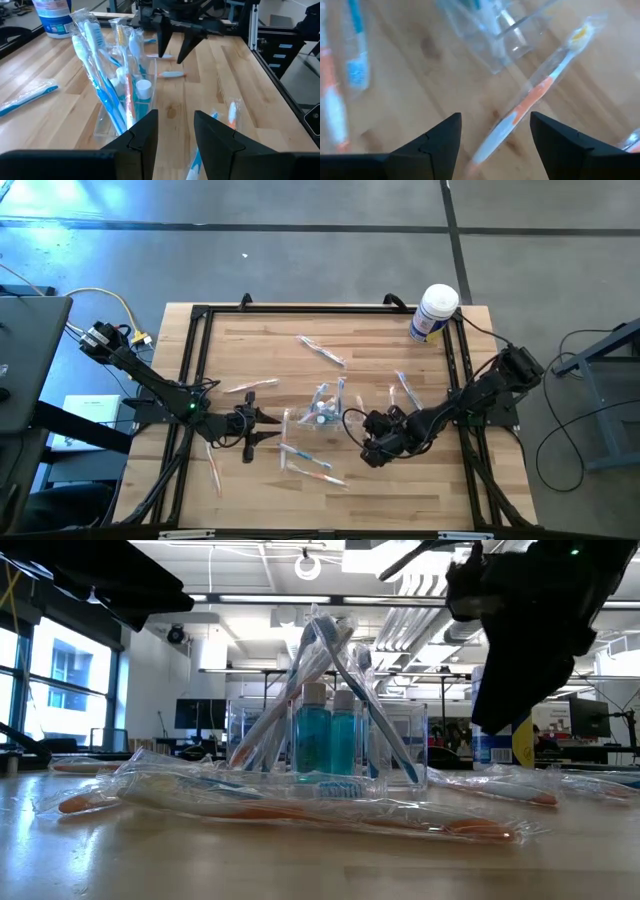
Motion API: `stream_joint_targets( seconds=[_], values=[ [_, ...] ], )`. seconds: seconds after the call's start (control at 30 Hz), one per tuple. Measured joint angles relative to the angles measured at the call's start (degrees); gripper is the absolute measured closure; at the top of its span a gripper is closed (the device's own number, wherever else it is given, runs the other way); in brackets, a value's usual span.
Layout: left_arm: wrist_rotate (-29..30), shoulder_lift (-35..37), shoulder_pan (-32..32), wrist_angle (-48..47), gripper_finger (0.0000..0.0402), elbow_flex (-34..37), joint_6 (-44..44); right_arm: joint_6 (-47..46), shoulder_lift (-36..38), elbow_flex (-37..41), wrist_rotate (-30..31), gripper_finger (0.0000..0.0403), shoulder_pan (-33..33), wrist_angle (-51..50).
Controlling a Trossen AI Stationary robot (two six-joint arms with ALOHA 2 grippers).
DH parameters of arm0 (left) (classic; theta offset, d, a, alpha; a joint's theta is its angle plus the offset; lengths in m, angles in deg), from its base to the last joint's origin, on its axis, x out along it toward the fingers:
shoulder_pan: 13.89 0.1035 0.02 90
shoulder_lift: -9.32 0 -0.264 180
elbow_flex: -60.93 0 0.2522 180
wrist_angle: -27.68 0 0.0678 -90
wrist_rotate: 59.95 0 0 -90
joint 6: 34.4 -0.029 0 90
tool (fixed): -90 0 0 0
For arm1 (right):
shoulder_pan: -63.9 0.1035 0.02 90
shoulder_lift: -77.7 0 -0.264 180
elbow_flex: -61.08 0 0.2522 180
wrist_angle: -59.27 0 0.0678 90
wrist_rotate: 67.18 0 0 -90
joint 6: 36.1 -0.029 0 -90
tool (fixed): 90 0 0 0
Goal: Pick & Place toothbrushing station
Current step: Put the orange toothbrush into the transparent organizer
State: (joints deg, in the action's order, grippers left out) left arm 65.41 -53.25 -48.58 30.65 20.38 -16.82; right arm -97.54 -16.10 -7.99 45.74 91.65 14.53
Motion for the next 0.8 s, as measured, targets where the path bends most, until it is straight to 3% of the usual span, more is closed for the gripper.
stream_joint_targets(
  seconds=[0.27,0.57,0.8],
  values=[
    [0.0,0.0,0.0,-0.07,0.0278,0.0,0.07,0.14,-4.12,0.02,1.96,0.0174,-0.49,-0.11],
    [0.0,0.0,0.0,-0.09,0.0278,-0.02,0.04,0.16,-6.82,0.0,8.51,0.0174,-1.24,0.24],
    [0.02,0.0,0.0,-0.07,0.0278,-0.02,0.02,0.07,-6.82,0.0,8.52,0.0174,-3.06,-0.44]
  ],
)
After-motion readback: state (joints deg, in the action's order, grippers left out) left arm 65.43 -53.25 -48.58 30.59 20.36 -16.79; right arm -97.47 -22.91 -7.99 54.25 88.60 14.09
